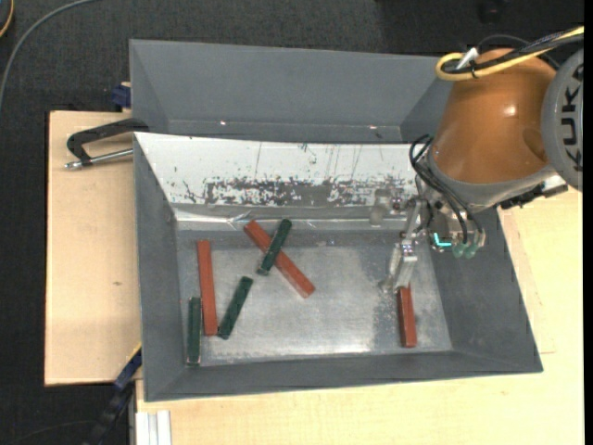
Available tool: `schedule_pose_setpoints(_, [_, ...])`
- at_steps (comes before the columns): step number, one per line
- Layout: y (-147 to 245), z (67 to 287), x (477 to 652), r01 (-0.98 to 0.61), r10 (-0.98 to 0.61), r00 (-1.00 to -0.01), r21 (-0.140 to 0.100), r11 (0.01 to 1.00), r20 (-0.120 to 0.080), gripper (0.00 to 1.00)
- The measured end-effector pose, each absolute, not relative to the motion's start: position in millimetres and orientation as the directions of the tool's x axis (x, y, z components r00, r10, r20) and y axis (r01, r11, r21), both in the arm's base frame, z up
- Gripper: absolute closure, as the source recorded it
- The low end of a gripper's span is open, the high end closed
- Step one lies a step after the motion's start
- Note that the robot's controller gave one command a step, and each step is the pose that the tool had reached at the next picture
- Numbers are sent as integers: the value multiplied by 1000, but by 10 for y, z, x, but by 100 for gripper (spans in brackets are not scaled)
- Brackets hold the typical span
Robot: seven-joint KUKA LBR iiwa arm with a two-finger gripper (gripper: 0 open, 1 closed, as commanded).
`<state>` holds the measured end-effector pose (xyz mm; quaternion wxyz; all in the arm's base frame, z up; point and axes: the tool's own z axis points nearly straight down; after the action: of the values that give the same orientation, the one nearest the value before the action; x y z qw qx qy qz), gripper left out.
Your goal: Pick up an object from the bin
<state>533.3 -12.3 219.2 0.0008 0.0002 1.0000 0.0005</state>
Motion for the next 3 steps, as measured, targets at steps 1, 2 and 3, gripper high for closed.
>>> schedule_pose_setpoints(1, [361,1566,5469,169,169,-986,2,986,4,0])
schedule_pose_setpoints(2, [723,670,5464,313,313,-950,0,950,7,0])
schedule_pose_setpoints(3, [709,706,5484,313,313,-950,1,950,1,100])
